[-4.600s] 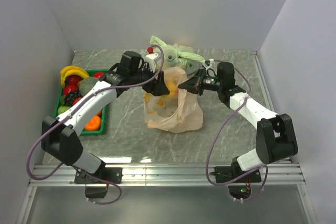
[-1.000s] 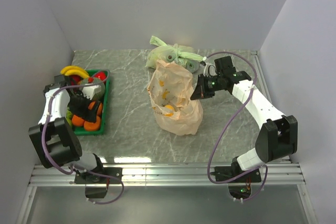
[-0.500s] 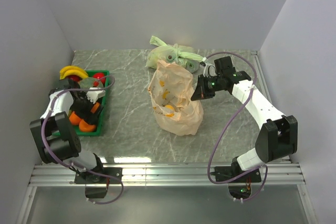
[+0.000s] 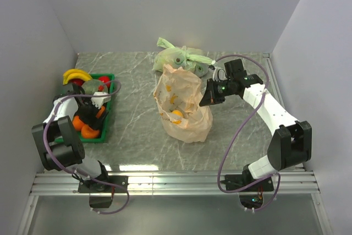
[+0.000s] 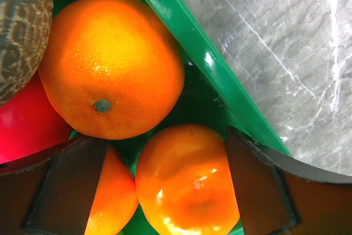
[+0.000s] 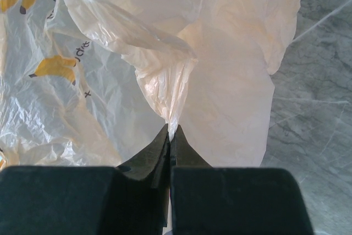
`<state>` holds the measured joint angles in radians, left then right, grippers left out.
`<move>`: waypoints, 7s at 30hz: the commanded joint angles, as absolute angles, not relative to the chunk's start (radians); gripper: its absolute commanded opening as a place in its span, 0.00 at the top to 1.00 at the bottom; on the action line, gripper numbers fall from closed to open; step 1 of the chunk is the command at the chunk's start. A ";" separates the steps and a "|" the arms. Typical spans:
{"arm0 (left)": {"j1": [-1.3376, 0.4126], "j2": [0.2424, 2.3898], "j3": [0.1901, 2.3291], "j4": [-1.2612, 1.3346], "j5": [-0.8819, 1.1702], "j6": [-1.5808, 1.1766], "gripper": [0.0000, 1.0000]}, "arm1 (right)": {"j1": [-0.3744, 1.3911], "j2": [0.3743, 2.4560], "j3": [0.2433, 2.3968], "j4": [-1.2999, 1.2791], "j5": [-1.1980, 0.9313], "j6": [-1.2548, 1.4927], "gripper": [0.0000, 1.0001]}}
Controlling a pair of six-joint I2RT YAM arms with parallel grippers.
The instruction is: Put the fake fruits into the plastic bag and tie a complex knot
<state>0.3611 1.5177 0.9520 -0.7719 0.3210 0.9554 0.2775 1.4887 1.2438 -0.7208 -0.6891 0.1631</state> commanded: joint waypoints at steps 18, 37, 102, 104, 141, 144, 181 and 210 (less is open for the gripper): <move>0.373 1.431 1.108 -0.925 0.347 0.779 0.23 | 0.285 1.503 1.285 -0.703 -0.747 0.167 1.00; 0.394 1.382 0.884 -0.545 0.250 0.276 0.19 | 0.284 1.496 1.275 -0.700 -0.750 0.178 1.00; 0.385 1.353 0.819 -0.383 0.287 0.129 0.24 | 0.282 1.528 1.255 -0.693 -0.787 0.175 1.00; 0.387 1.367 0.815 -0.384 0.256 0.141 0.24 | 0.285 1.526 1.255 -0.693 -0.785 0.175 1.00; 0.385 1.164 0.962 -0.658 0.317 0.247 0.51 | 0.284 1.545 1.262 -0.696 -0.788 0.175 1.00; 0.382 1.154 1.003 -0.686 0.356 0.241 0.51 | 0.284 1.549 1.266 -0.692 -0.793 0.176 1.00; -0.375 1.347 1.535 -0.676 0.446 -0.055 0.04 | 0.255 1.566 1.295 -0.726 -0.782 0.144 1.00; 0.755 1.262 1.103 -1.075 0.040 0.764 0.11 | 0.258 1.612 1.324 -0.762 -0.750 0.069 1.00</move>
<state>0.7399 1.2835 1.1255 -1.1481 0.0650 0.6346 0.2615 1.6081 1.2785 -0.7540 -0.7601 0.0864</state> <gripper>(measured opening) 0.887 0.008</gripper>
